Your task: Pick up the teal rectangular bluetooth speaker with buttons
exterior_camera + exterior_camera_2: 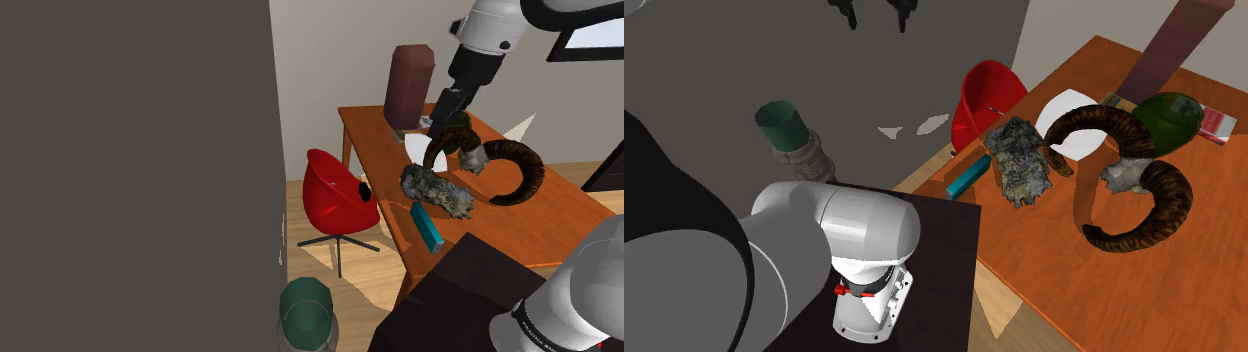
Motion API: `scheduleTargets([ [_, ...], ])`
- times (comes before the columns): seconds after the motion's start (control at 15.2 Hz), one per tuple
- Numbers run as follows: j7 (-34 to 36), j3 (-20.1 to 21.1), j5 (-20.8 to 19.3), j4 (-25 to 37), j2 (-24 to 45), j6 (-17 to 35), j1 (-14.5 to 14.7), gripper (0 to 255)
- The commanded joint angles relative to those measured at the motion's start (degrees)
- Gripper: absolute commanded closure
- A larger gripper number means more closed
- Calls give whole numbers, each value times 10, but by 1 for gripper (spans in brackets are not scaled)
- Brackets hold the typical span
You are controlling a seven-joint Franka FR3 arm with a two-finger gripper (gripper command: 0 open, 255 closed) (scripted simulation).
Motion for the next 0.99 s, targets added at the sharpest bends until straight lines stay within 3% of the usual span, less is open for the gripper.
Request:
scheduleTargets([
  [0.0, 0, 0, 0, 0, 0, 0, 0, 0],
  [0.92, 48, -30, -32, -175, 90, 251, -73, 0],
])
